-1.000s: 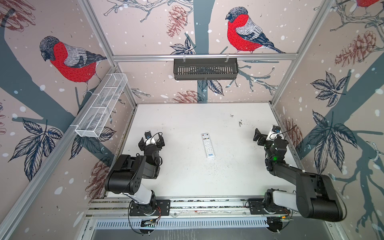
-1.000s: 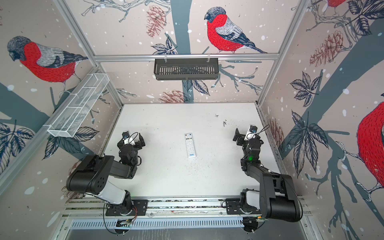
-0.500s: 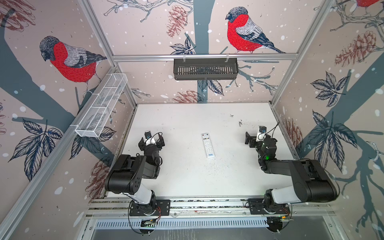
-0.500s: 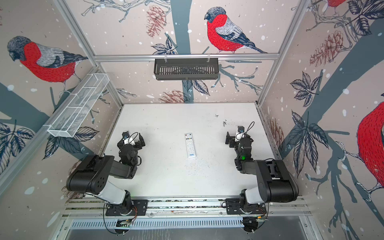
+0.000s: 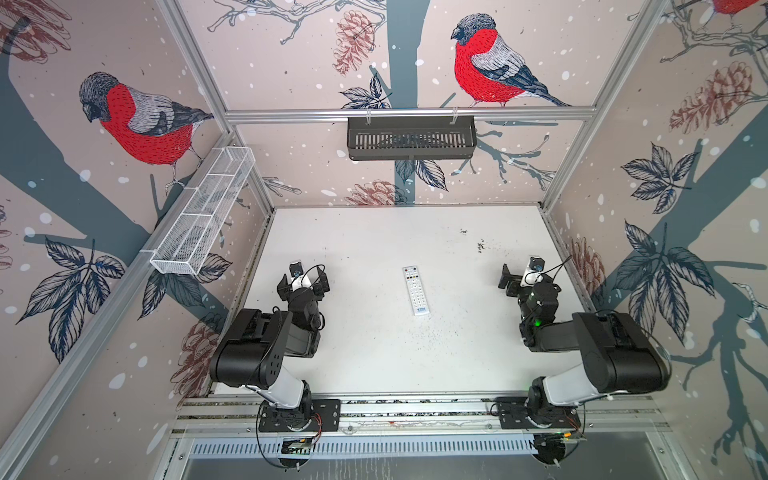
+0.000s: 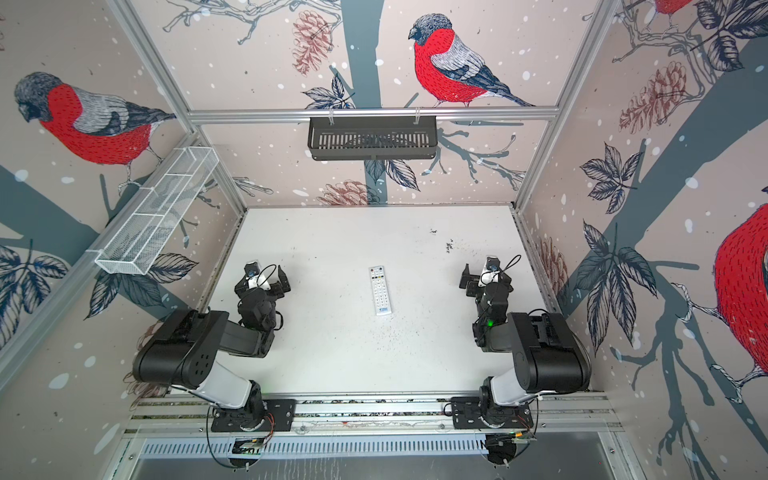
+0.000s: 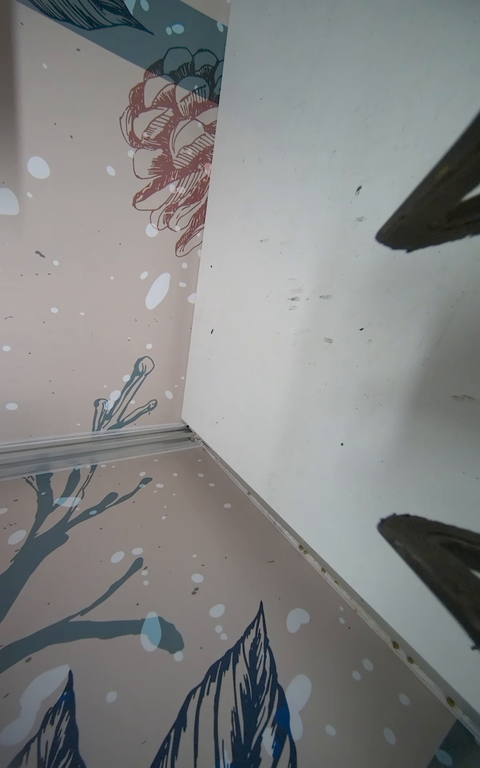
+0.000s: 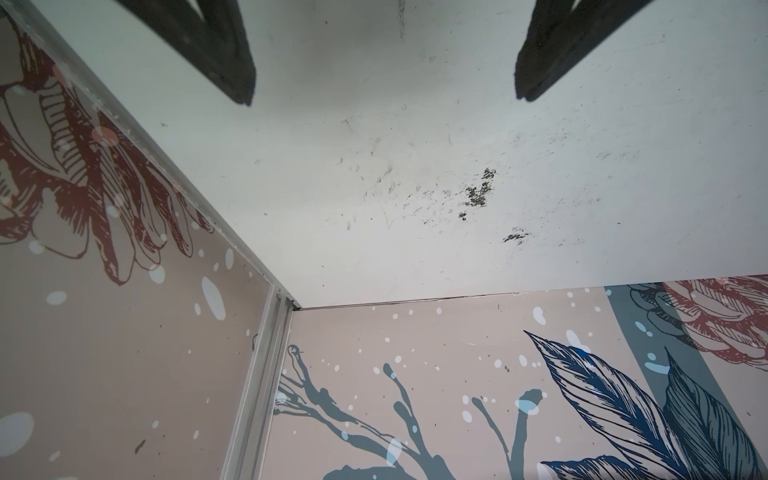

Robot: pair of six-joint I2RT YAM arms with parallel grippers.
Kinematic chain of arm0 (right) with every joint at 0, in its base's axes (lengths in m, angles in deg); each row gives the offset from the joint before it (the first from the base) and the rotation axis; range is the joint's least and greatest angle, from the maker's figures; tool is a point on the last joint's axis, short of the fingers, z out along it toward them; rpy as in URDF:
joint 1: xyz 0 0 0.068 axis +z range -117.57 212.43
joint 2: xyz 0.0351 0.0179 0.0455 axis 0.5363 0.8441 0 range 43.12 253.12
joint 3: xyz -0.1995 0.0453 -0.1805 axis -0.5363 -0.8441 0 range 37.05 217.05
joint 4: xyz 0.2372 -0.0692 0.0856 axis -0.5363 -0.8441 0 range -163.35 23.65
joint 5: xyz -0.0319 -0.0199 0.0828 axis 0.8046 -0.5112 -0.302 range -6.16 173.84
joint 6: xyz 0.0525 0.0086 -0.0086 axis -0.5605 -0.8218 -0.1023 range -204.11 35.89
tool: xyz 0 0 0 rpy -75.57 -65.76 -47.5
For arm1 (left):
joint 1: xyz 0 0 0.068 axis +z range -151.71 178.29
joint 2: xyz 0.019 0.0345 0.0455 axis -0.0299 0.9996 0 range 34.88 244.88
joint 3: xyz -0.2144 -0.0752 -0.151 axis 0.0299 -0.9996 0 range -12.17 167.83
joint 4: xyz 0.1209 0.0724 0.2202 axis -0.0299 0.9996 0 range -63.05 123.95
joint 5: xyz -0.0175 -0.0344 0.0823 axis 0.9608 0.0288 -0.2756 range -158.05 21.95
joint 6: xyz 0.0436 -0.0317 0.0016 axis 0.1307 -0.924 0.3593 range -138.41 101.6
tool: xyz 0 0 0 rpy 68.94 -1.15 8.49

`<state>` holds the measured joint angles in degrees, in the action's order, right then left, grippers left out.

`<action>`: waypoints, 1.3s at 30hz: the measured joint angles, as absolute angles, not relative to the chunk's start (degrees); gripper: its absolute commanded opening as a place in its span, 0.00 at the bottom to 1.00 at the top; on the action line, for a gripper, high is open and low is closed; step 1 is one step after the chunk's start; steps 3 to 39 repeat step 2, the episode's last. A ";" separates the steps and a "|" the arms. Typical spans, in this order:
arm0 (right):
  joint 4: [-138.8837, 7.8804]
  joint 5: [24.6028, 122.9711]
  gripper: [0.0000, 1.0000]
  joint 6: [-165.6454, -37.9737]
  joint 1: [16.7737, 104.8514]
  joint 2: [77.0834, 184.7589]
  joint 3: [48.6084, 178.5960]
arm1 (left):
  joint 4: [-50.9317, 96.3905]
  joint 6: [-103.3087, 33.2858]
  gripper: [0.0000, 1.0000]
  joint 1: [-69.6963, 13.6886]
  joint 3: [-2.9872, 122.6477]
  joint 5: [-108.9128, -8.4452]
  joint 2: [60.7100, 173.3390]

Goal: Load the batteries into the remote control

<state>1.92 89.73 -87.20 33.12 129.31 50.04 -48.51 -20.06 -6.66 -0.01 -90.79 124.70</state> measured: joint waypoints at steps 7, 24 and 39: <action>1.81 89.84 0.99 -87.31 33.12 129.31 50.13 | -48.53 -20.06 0.98 -6.66 -0.01 -90.79 124.70; 1.81 89.84 0.99 -87.31 33.12 129.31 50.13 | -48.53 -20.06 0.98 -6.66 -0.01 -90.79 124.70; 1.81 89.84 0.99 -87.31 33.12 129.31 50.13 | -48.53 -20.06 0.98 -6.66 -0.01 -90.79 124.70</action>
